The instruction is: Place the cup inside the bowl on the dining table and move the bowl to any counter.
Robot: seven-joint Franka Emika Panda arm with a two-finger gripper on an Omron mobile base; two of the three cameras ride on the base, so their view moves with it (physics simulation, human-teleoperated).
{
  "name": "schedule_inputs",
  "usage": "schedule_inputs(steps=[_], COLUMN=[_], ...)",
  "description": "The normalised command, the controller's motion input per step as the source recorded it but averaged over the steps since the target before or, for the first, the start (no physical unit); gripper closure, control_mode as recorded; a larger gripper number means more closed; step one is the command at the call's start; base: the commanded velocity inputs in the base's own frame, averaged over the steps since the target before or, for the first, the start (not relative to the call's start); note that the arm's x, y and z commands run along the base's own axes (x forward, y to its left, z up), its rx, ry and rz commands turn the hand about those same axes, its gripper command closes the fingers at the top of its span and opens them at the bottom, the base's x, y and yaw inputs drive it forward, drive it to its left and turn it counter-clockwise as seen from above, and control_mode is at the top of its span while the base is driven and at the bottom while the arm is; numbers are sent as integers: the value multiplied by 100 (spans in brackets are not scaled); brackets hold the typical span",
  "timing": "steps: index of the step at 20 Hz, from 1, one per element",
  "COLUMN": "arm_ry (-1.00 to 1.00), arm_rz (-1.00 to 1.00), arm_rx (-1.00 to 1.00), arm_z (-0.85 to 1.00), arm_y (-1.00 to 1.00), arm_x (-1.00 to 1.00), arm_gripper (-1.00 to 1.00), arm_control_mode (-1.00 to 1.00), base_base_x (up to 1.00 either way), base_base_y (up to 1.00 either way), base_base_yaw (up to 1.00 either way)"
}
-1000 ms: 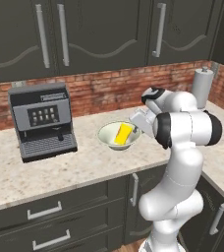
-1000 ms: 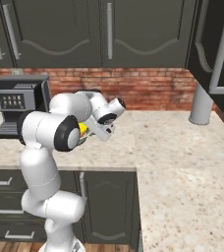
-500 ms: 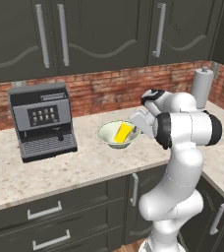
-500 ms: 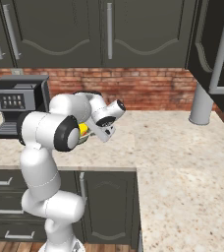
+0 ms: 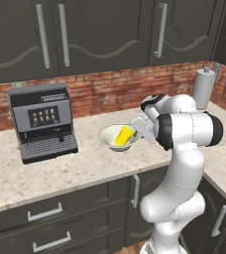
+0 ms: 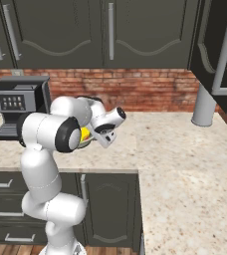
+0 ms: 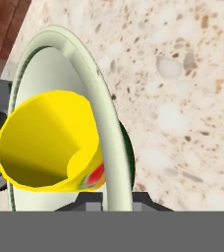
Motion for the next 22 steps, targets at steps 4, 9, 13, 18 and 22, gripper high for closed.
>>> schedule_inputs(steps=[4, 9, 13, 18, 22], arm_ry=[-6, -4, -1, 0, 0], arm_rz=[-6, -5, -5, -4, 0], arm_rx=[0, 0, 0, 0, 0], arm_z=[-18, -14, -19, -10, 0], arm_y=[1, 0, 0, 0, 0], arm_x=[1, 1, 0, 0, 0], arm_gripper=[100, 100, 100, 100, 100], arm_control_mode=[-100, -100, -100, -100, -100], base_base_x=[0, 0, 0, 0, 0], base_base_y=[0, 0, 0, 0, 0], base_base_yaw=[0, 0, 0, 0, 0])
